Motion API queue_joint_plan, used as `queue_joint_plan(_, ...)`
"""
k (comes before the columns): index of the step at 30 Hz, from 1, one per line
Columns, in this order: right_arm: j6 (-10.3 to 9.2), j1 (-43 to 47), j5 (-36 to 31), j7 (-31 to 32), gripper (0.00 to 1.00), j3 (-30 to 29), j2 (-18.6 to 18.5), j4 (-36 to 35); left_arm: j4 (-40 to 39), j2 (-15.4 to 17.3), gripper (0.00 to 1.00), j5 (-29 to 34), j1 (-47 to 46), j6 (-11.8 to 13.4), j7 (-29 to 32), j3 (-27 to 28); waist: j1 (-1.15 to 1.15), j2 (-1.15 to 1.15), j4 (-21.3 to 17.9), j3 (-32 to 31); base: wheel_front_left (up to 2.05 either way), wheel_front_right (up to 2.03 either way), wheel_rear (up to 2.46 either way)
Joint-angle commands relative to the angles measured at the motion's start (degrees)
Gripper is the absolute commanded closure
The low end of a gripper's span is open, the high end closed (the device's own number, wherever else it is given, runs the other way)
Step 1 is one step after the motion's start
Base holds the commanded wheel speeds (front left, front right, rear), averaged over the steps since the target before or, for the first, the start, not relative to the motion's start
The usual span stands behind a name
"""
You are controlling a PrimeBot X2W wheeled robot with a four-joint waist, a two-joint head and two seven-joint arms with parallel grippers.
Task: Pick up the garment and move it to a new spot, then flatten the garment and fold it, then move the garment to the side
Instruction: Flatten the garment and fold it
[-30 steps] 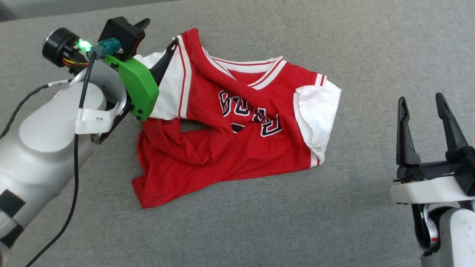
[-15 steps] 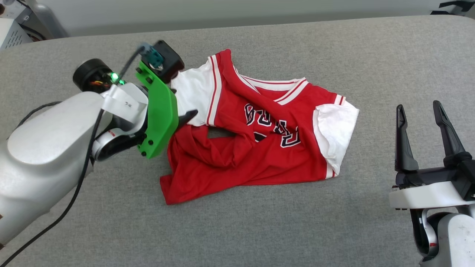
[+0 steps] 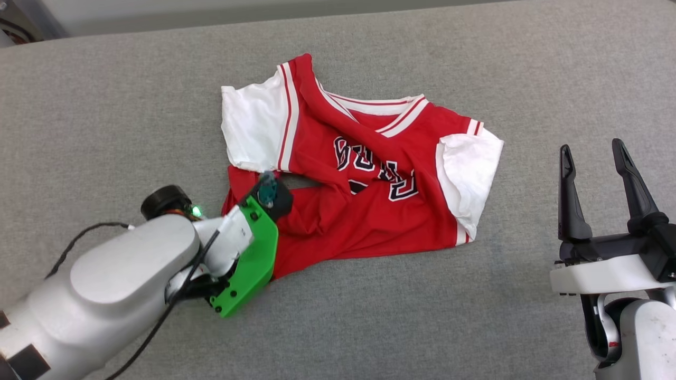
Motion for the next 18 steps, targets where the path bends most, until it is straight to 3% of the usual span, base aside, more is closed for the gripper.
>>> queue_joint_plan(1,-0.04,-0.94,0.21,-0.17,0.00,0.05,0.01,0.14,0.30,-0.32,0.00,0.75,1.59,-0.16,0.57,0.08,0.00,0.00,-0.56,0.97,0.00,0.00,0.00)
queue_joint_plan(10,-0.04,-2.49,0.63,-0.17,0.00,0.66,0.01,0.64,4.61,-2.26,0.00,6.16,8.03,-0.17,3.80,0.07,0.00,0.00,-1.44,2.64,0.00,0.00,0.00)
queue_joint_plan(11,-0.04,-2.56,0.63,-0.17,0.00,0.68,0.01,0.78,4.81,-2.46,0.55,6.41,8.41,-0.17,3.36,0.07,0.00,0.00,-1.49,2.57,0.00,0.00,0.00)
queue_joint_plan(12,-0.04,-2.59,0.62,-0.17,0.00,0.68,0.01,0.88,5.01,-2.57,1.00,6.36,8.57,-0.17,2.62,0.07,0.00,0.00,-1.53,2.44,0.00,0.00,0.00)
queue_joint_plan(18,-0.04,-1.66,0.36,-0.17,0.00,-0.32,0.01,1.01,4.06,-2.92,1.00,6.46,5.96,-0.17,-7.49,0.07,0.00,0.00,-1.34,0.31,0.00,0.00,0.00)
